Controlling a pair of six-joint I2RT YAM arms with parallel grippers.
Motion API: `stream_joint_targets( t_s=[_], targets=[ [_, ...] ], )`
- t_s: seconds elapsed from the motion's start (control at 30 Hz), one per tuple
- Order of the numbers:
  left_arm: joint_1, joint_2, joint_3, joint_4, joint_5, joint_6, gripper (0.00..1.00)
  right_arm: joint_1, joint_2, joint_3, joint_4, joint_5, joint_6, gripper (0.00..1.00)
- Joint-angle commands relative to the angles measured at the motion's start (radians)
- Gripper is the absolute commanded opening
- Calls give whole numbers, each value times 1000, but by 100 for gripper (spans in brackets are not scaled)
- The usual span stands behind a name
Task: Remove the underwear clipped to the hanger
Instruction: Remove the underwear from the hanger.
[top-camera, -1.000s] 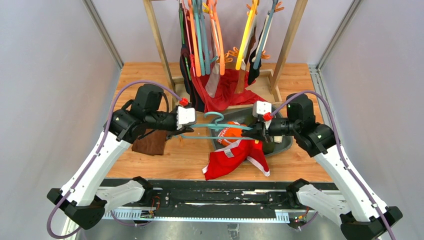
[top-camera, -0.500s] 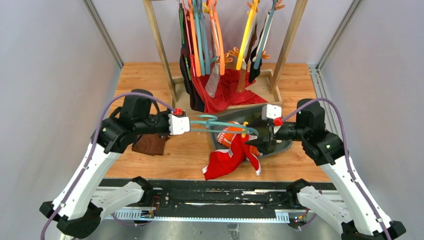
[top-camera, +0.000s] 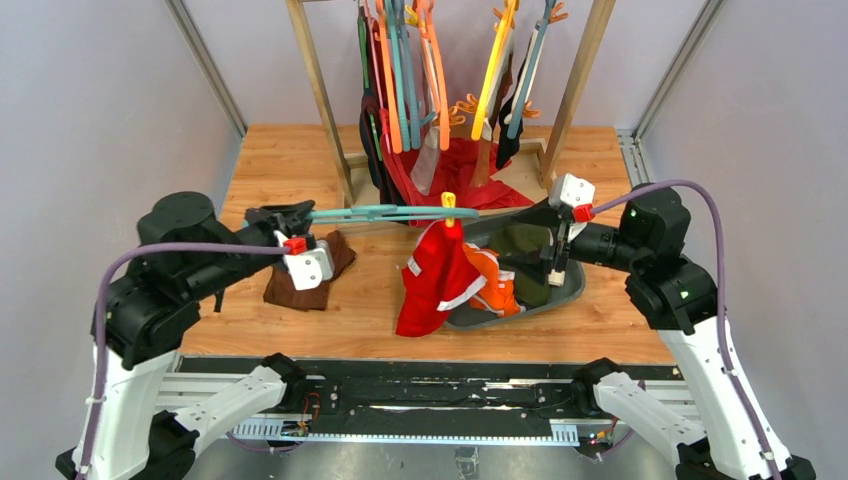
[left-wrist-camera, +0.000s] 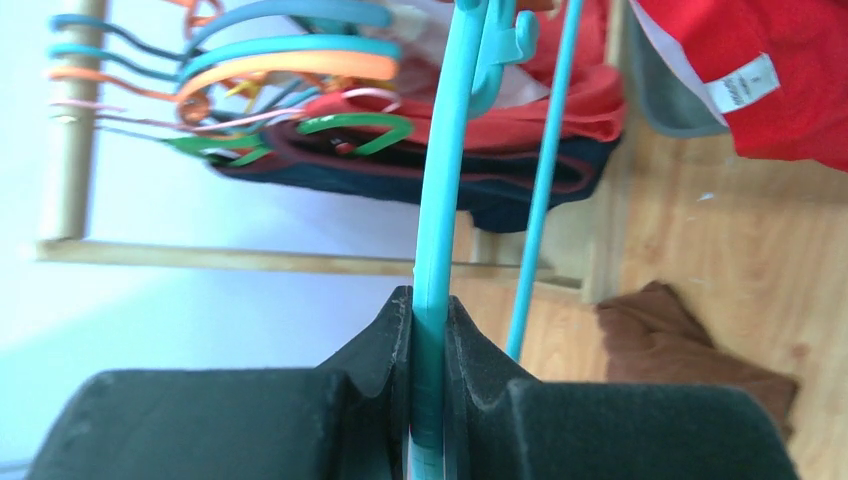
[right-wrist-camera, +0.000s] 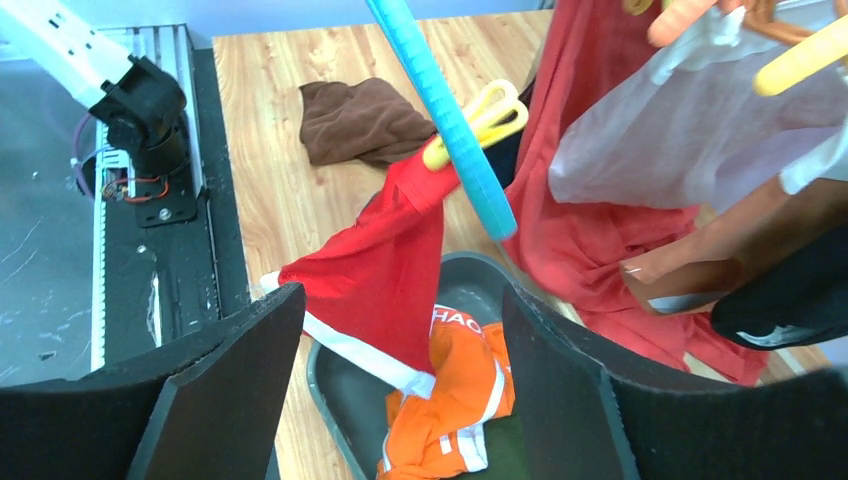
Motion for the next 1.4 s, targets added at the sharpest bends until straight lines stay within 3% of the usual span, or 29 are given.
stream_joint_targets(
  t_s=[0.0, 0.17, 0.4, 0.63, 0.8, 1.23, 1.37],
  targets=[
    [-1, 16, 122, -29, -147, 89, 0, -17, 13, 54, 18, 78, 57, 73],
    [0, 19, 193, -78, -99, 90, 0, -28, 24, 23, 57, 84, 92, 73],
    [-1, 6, -1, -66, 9, 94, 0, -47, 50, -25, 139, 50, 185, 72],
    [-1, -37, -198, 115, 166, 51, 0, -59, 67, -116, 223, 38, 248, 71],
    [-1, -39, -261, 143, 293, 150, 0, -86, 73, -226, 380, -13, 367, 68],
    [0, -116, -393, 310, 311, 237, 0, -96, 137, -413, 653, -163, 599, 67],
    [0, -148, -427, 321, 316, 284, 0, -95, 185, -416, 611, -246, 600, 67]
  ],
)
